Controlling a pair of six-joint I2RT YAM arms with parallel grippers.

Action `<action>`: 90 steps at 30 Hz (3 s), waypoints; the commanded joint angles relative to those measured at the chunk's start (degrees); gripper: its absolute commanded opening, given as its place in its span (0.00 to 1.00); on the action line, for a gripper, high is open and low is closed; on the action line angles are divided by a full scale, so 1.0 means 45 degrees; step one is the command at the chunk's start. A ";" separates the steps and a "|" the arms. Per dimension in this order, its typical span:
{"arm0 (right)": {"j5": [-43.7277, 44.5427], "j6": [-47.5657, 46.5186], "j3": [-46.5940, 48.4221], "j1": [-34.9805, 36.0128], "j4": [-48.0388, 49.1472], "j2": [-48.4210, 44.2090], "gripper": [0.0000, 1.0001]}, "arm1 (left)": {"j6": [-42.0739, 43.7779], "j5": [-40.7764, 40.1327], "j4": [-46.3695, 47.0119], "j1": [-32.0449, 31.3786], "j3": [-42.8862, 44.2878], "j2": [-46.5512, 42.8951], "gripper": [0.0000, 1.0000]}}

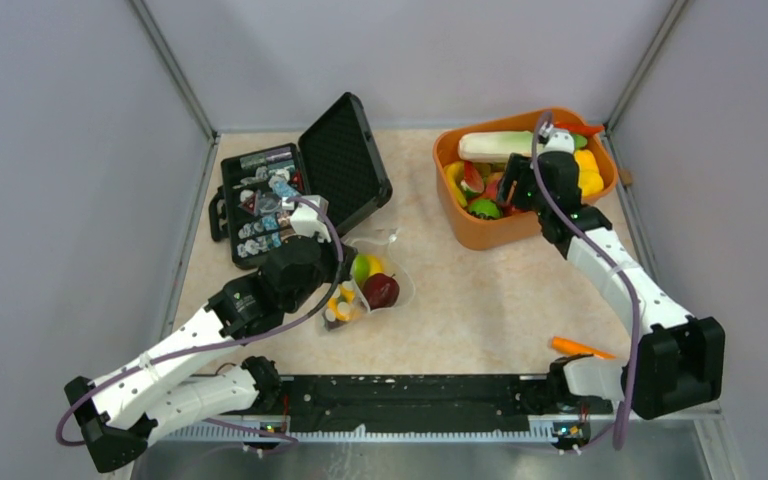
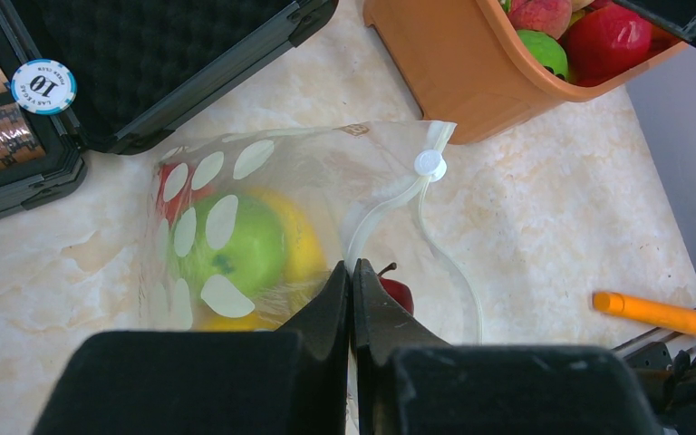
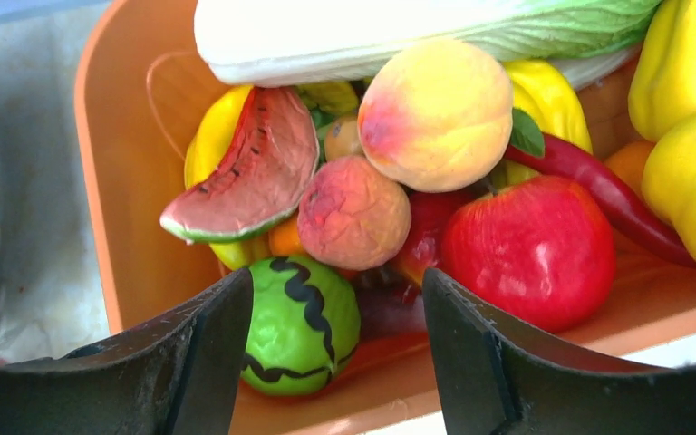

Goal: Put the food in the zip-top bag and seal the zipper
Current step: Pick up the fake fruit from the bin, then place the fake fruit in the zipper food storage bag.

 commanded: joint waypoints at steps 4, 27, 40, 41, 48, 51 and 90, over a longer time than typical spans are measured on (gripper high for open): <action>-0.1387 0.0321 0.1437 -0.0698 0.0060 0.0943 0.67 | -0.0035 -0.0204 0.0345 0.0006 -0.0068 -0.0163 0.00; -0.0668 0.0834 0.3062 -0.0537 -0.1078 0.4914 0.72 | -0.0044 0.0087 0.0485 0.0006 0.0093 0.0014 0.00; -0.0592 0.1114 0.0014 -0.0494 0.2251 0.0962 0.38 | -0.0063 0.0048 0.0481 0.0006 0.0042 0.0080 0.00; -0.0656 0.1151 -0.0201 -0.0507 0.2441 0.0716 0.37 | -0.0064 0.0043 0.0477 0.0006 0.0035 0.0066 0.00; -0.1527 0.1335 -0.0898 -0.0510 0.2990 -0.0206 0.36 | -0.0064 -0.0059 0.0391 0.0005 -0.0065 -0.0103 0.00; -0.3602 0.1165 -0.1297 -0.0498 0.3950 -0.0751 0.36 | -0.0080 -0.0102 0.0415 0.0006 -0.0054 -0.0115 0.00; -0.4983 -0.2003 -0.1647 0.8468 0.4926 0.0709 0.33 | 0.0053 0.0271 0.0574 0.0006 0.0305 0.0453 0.00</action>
